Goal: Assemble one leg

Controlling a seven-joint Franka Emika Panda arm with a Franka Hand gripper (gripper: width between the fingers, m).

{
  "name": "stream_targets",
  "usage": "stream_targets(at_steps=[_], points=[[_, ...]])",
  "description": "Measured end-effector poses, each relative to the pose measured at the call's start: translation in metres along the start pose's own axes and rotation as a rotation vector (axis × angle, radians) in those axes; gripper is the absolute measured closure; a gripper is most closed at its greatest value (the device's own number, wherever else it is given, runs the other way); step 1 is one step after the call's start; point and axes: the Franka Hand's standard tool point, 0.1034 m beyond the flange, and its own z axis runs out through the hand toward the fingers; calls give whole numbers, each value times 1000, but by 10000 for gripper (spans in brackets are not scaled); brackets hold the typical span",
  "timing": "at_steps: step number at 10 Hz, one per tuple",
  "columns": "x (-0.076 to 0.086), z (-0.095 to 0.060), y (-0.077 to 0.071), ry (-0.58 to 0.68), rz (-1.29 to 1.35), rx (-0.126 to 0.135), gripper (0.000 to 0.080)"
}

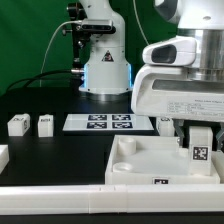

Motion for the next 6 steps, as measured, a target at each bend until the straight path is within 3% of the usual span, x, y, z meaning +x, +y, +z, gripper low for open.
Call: stream_targets(at_steps=[3, 5, 6], points=[[1, 1, 5, -1, 249, -8, 508], [2, 1, 13, 7, 442, -28, 504], [0, 0, 19, 7, 559, -51, 496]])
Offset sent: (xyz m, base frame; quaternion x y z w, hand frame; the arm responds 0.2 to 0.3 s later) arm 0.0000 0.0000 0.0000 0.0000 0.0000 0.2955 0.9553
